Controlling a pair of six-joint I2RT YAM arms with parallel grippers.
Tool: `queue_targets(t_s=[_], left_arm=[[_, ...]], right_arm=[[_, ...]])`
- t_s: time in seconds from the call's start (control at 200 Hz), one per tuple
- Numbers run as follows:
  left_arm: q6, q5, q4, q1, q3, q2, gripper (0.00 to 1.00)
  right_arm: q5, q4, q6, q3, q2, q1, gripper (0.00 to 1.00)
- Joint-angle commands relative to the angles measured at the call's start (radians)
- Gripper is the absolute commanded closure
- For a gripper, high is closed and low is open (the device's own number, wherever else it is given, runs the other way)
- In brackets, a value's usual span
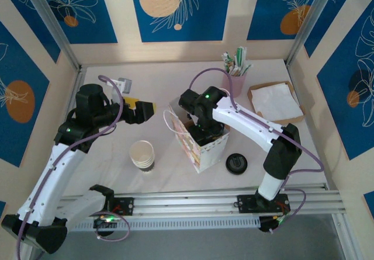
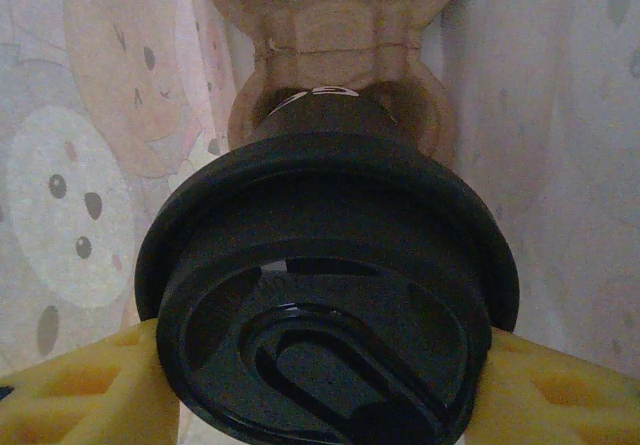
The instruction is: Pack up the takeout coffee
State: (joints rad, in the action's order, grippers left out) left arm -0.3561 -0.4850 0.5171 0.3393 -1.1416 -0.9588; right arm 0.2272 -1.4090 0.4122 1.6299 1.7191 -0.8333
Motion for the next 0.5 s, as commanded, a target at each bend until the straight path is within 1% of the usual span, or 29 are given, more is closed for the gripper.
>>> queue_targets(t_s=[0.0,0.495], left_arm=[[0.024,0.006,-0.005,0.013,-0.015,0.006,0.01],[0.025,0.010,-0.009,0.014,-0.008,0.011,0.01]], right_arm=[[-0.019,-0.062,0.019,0.011,0.024,0.006,0.38],[-0.015,-0.075,0.024,0.016,0.029,0.007,0.38]])
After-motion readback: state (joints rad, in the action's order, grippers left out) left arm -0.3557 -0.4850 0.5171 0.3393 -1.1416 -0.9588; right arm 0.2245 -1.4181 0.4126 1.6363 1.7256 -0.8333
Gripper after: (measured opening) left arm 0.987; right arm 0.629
